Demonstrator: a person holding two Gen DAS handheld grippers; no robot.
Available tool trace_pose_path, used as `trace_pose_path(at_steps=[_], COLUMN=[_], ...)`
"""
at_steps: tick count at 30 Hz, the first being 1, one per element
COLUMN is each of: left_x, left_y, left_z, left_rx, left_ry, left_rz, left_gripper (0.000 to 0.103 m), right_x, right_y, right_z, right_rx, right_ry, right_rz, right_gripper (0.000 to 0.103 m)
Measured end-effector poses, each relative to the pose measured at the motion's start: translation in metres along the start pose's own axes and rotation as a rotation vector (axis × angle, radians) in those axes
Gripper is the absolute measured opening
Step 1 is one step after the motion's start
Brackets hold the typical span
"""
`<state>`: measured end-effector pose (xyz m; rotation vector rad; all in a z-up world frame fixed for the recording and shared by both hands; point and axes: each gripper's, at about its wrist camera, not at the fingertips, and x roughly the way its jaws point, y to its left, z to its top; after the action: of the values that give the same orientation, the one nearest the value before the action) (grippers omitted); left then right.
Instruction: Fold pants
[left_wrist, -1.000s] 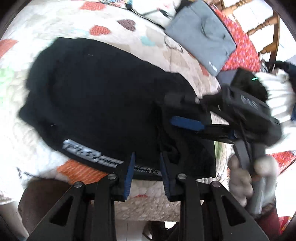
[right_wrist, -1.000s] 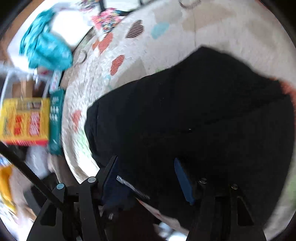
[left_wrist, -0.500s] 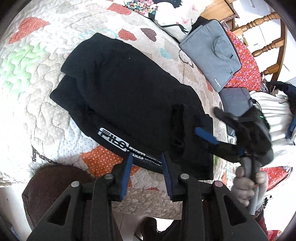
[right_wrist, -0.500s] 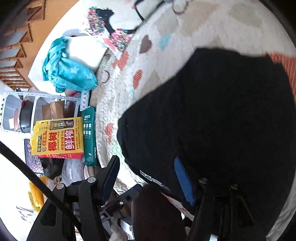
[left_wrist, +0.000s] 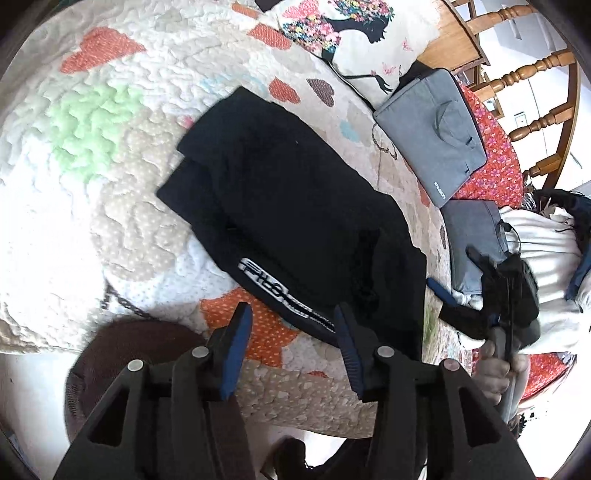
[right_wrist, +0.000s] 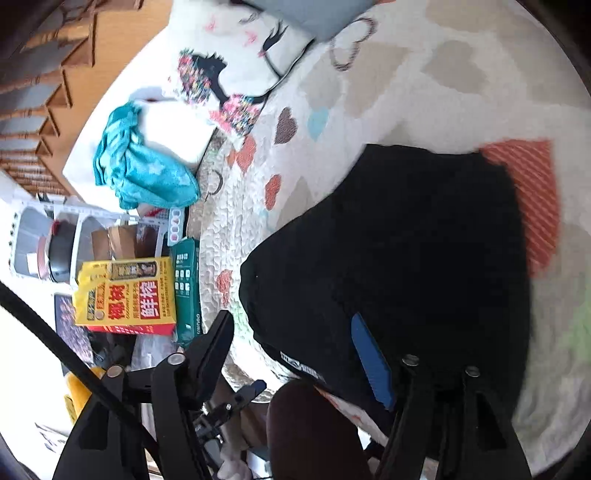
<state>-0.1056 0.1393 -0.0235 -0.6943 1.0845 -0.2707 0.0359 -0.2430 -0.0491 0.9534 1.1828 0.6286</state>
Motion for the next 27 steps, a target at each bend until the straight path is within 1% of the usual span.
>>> trace_pose_path(at_steps=[2, 3, 4, 5, 8, 11, 13, 17, 20, 24, 27], left_x=[0.006, 0.008, 0.009, 0.009, 0.003, -0.003, -0.007, -0.015, -0.020, -0.022, -0.018], left_y=[-0.009, -0.013, -0.017, -0.019, -0.016, -0.005, 0.003, 0.023, 0.040, 0.062, 0.075], left_z=[-0.003, -0.004, -0.006, -0.007, -0.005, 0.000, 0.003, 0.011, 0.016, 0.021, 0.025], left_rx=[0.017, 0.026, 0.034, 0.043, 0.033, -0.004, -0.028, -0.085, -0.131, -0.196, -0.234], left_ry=[0.012, 0.017, 0.023, 0.026, 0.011, -0.008, -0.026, -0.062, -0.085, -0.107, -0.112], left_rz=[-0.004, -0.005, -0.006, -0.004, 0.012, 0.024, 0.033, 0.042, 0.050, 0.067, 0.079], left_gripper=[0.044, 0.044, 0.044, 0.044, 0.046, 0.046, 0.046, 0.046, 0.048, 0.051, 0.051], right_x=[0.008, 0.017, 0.032, 0.043, 0.062, 0.063, 0.056, 0.039, 0.036, 0.055, 0.085], right_y=[-0.021, -0.031, -0.043, -0.049, -0.062, -0.062, -0.053, -0.026, -0.008, 0.021, 0.055], right_z=[-0.012, -0.020, -0.033, -0.042, -0.069, -0.079, -0.079, -0.068, -0.057, -0.043, -0.031], right_rx=[0.066, 0.096, 0.127, 0.139, 0.164, 0.145, 0.108, 0.011, -0.029, -0.103, -0.184], right_ry=[0.031, 0.062, 0.111, 0.143, 0.213, 0.235, 0.235, 0.197, 0.177, 0.194, 0.216], right_rz=[0.035, 0.045, 0.051, 0.047, 0.088, 0.049, 0.033, -0.005, -0.027, -0.108, -0.169], right_gripper=[0.075, 0.075, 0.075, 0.075, 0.074, 0.074, 0.076, 0.077, 0.082, 0.082, 0.083])
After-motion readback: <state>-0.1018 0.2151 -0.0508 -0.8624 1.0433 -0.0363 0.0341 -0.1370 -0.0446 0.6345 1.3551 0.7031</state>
